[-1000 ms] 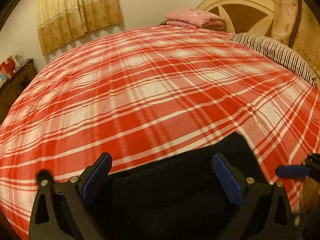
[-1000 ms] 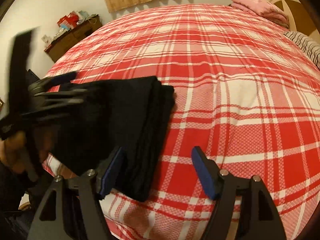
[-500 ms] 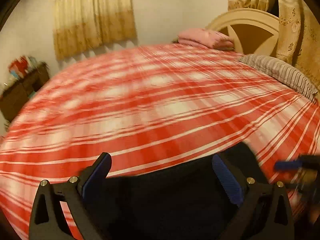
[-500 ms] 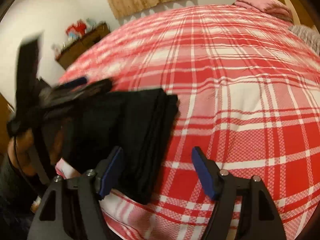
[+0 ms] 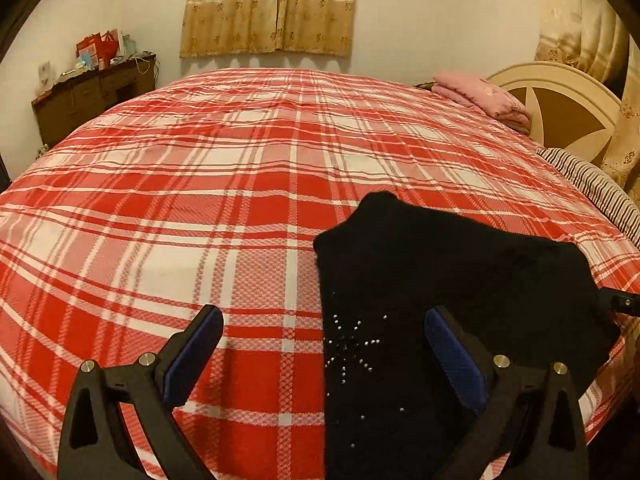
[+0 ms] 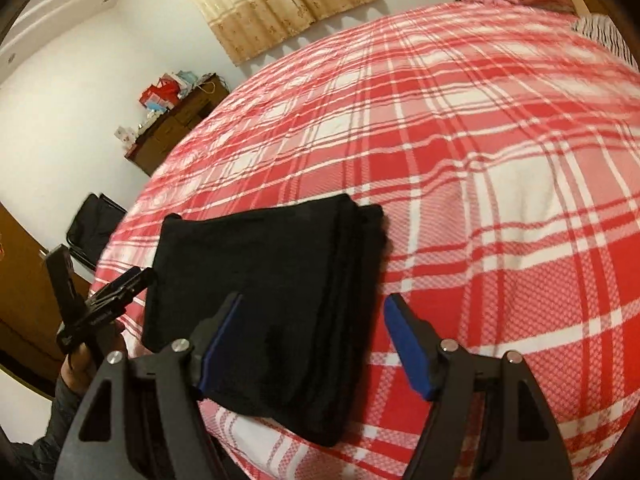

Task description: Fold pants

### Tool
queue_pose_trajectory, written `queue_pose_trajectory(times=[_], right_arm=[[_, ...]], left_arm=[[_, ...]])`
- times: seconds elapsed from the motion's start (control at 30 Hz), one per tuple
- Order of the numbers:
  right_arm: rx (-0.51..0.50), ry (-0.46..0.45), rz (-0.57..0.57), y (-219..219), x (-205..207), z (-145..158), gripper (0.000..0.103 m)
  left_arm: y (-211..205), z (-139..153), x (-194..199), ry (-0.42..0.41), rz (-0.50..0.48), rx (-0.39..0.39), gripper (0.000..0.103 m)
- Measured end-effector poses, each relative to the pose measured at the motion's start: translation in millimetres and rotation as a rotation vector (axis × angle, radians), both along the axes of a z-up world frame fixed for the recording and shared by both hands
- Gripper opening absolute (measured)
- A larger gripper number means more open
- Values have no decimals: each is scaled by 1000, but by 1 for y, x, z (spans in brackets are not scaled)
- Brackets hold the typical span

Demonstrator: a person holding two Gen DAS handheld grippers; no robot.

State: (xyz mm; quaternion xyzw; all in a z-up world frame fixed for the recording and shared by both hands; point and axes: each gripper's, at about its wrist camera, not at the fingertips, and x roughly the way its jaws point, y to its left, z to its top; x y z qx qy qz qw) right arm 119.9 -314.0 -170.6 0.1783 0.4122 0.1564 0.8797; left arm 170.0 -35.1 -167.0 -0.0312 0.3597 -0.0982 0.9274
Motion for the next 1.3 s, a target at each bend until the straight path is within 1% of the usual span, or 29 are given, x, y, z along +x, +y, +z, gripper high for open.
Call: queue_pose_trajectory(times=[0.03,0.07,0.3,0.43,0.53,0.63,0.77,0.93,0.97,1.0,1.03,1.07,1.13,1.17,1.2,1.23,1.27,1.3], right_arm=[[-27,14,-16,2,2,-1,74],[-30,26,-25,1,4,-4,74],[35,4,-15,-4,7,-9,76],[-13,-5,-14,5,11,-11,76],[-1,2,-31,2,12,-13,72],[17,7,-42,-2,11,-14,72],[-12,-11,-40,2,8,-14,73],[1,-31,-34,4,8,-14,72],[2,-33,-35,4,8,-14,68],[4,-35,-35,5,8,-13,60],[2,-34,-34,6,7,-13,57],[-1,-33,-23,8,6,-13,51],[-2,-32,-12,11,6,-13,42],[12,-32,-3,11,5,-12,36],[15,-41,0,12,4,-10,32],[10,-56,3,14,2,-7,30],[4,-74,10,16,-1,-2,29],[0,-83,10,19,-4,0,29]], left_arm=[[-1,-2,1,-1,-1,-3,102],[-1,-3,2,2,-1,-6,102],[-1,-12,9,20,-6,-62,102],[-3,-13,10,15,-13,-51,102],[-4,-13,12,18,-17,-53,102],[-4,-12,12,18,-18,-57,102],[-3,-12,11,15,-24,-62,102],[-1,-12,10,17,-44,-72,102],[-2,-12,9,16,-49,-68,102],[-3,-12,9,14,-53,-65,102],[-3,-12,8,10,-57,-64,101],[-4,-12,7,7,-63,-62,100],[-4,-10,3,-4,-81,-77,85],[-4,-9,1,-12,-89,-75,81],[-5,-8,-1,-18,-107,-80,66],[-6,-8,-1,-11,-146,-108,50],[-5,-7,-3,-11,-151,-138,50],[-4,-7,-3,-12,-146,-141,49]])
